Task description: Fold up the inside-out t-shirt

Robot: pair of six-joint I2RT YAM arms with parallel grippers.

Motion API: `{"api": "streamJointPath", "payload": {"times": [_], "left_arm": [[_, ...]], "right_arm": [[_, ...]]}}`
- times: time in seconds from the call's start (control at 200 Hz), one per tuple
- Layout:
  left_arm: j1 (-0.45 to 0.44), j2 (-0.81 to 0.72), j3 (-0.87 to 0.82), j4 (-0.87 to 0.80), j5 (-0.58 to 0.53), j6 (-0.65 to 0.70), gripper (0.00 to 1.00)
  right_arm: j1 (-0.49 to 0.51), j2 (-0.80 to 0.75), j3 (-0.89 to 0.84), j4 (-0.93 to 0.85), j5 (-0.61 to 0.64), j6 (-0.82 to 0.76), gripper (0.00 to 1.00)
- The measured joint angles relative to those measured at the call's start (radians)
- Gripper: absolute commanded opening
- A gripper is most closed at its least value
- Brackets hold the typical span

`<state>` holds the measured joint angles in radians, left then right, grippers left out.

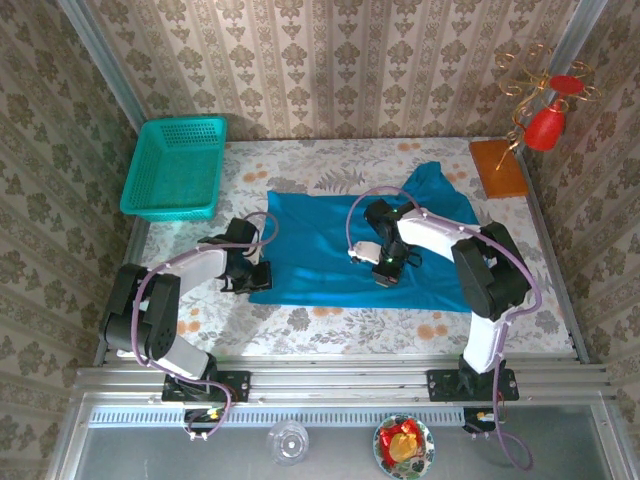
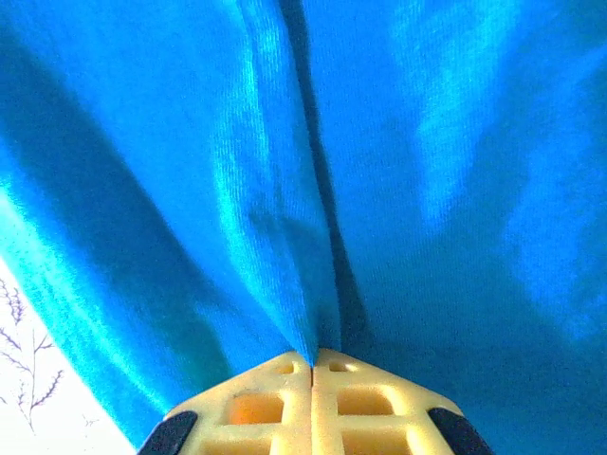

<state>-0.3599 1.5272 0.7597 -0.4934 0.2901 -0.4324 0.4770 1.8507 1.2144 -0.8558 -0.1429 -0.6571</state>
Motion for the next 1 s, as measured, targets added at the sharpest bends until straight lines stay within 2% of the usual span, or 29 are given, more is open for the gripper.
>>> {"api": "streamJointPath", "payload": {"times": [0.545,0.695,0.91,1.0], "left_arm": [[0.000,-0.022,-0.009,-0.027,-0.030,0.000,0.10],[0.000,-0.036,-0.016,-0.043,-0.045,0.000,0.10],[0.000,-0.066,-0.016,-0.065,-0.051,0.000,0.10],[0.000,-0.089,-0.009,-0.079,-0.051,-0.001,0.10]], "right_arm": [[-0.001,-0.030,0.024,-0.030,0.035,0.005,0.00],[-0.002,-0.028,0.024,-0.004,0.053,0.013,0.15],[-0.006,-0.031,0.023,0.041,0.060,0.063,0.27],[-0.016,-0.067,0.011,0.071,0.060,0.129,0.31]]}}
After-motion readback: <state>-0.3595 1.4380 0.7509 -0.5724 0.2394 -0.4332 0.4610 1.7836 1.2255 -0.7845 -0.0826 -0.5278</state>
